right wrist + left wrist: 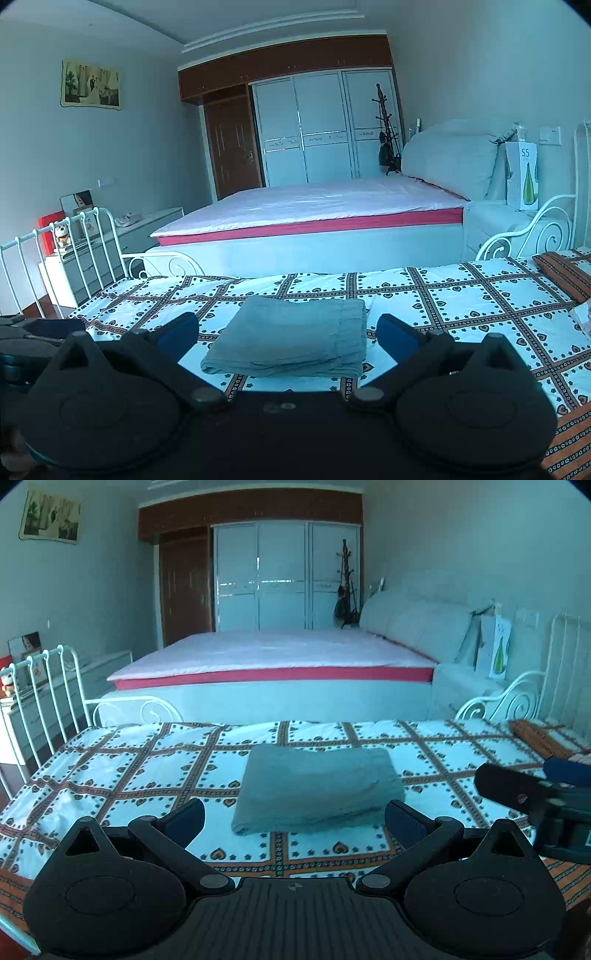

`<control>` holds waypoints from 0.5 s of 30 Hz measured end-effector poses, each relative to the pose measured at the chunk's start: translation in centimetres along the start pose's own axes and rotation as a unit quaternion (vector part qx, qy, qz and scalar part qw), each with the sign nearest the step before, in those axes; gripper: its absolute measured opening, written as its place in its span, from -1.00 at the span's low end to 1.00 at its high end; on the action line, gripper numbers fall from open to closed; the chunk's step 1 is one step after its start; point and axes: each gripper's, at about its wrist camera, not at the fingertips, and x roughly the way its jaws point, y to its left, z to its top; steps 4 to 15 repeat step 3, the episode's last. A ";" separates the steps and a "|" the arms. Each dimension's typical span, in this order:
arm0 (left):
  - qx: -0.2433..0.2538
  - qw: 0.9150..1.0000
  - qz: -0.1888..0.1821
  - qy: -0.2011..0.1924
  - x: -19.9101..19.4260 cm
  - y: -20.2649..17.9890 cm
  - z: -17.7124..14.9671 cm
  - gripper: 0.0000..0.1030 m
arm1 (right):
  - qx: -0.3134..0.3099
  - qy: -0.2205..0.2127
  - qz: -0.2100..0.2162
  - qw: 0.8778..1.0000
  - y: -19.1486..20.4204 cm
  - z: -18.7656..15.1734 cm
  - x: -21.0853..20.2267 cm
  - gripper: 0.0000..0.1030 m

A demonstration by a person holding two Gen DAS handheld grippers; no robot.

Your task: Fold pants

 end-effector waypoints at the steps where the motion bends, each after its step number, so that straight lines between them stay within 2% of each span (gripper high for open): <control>1: -0.003 1.000 -0.001 -0.003 -0.1 -0.1 0.0 1.00 | 0.001 0.001 0.000 1.000 0.0 -0.1 0.0 0.88; 15: -0.002 1.000 -0.002 -0.003 0.0 -0.1 0.2 1.00 | 0.002 0.001 -0.001 1.000 -0.1 -0.1 0.0 0.88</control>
